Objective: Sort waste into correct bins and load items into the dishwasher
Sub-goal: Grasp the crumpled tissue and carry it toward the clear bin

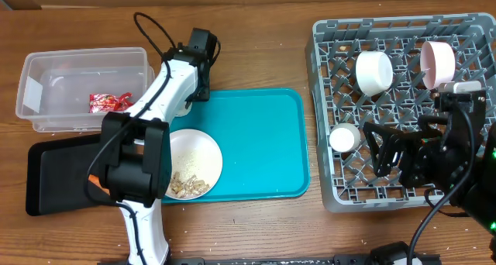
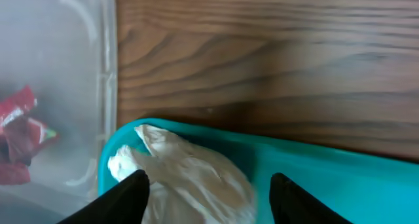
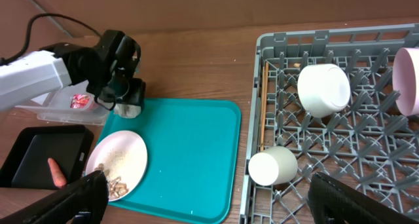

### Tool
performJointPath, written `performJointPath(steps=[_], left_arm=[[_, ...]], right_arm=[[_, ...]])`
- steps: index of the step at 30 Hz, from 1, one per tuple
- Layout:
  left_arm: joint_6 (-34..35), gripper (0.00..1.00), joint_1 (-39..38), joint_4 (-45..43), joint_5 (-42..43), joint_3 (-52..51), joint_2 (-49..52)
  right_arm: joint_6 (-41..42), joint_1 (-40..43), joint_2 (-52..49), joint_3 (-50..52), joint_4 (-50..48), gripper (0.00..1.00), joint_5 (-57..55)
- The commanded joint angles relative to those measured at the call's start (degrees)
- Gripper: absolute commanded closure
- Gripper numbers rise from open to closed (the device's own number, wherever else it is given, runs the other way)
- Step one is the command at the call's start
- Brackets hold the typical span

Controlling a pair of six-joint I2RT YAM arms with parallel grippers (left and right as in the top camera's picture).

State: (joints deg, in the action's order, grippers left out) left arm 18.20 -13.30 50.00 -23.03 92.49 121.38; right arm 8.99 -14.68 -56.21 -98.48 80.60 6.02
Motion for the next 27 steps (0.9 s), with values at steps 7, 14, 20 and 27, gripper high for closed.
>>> performJointPath(steps=[7,14,20,27], left_arm=[[-0.07,0.89,0.81,1.31,6.69,0.0,3.04],[-1.49,0.96,0.79,6.75,12.28,8.46,-4.33],[-1.9,0.96,2.69,8.96,6.93,14.71,-14.19],[-1.97,0.96,13.25,7.17,3.02,14.51,-14.84]], right_arm=[[0.0,-0.11,0.11,-0.07,-0.31,0.0,0.28],[0.0,-0.11,0.11,-0.07,-0.31,0.0,0.31],[0.0,-0.11,0.11,-0.07,-0.31,0.0,0.31],[0.0,-0.11,0.11,-0.07,-0.28,0.0,0.31]])
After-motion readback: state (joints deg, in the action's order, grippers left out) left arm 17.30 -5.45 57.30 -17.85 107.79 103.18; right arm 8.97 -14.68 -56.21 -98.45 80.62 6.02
